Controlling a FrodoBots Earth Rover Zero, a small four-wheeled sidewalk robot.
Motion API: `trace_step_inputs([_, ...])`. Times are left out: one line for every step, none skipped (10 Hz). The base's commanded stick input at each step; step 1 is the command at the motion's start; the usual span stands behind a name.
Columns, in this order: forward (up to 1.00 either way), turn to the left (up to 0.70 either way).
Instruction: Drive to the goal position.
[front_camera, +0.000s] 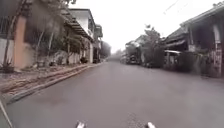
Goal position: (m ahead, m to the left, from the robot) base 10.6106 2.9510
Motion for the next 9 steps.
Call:
trace_step_inputs([0.7,0.13])
trace_step_inputs([0.7,0.14])
trace_step_inputs([0.7,0.14])
trace_step_inputs([0.7,0.14])
trace_step_inputs([0.7,0.09])
trace_step_inputs([0.7,0.03])
trace_step_inputs([0.7,0.0])
trace_step_inputs([0.7,0.0])
trace_step_inputs([0.7,0.0])
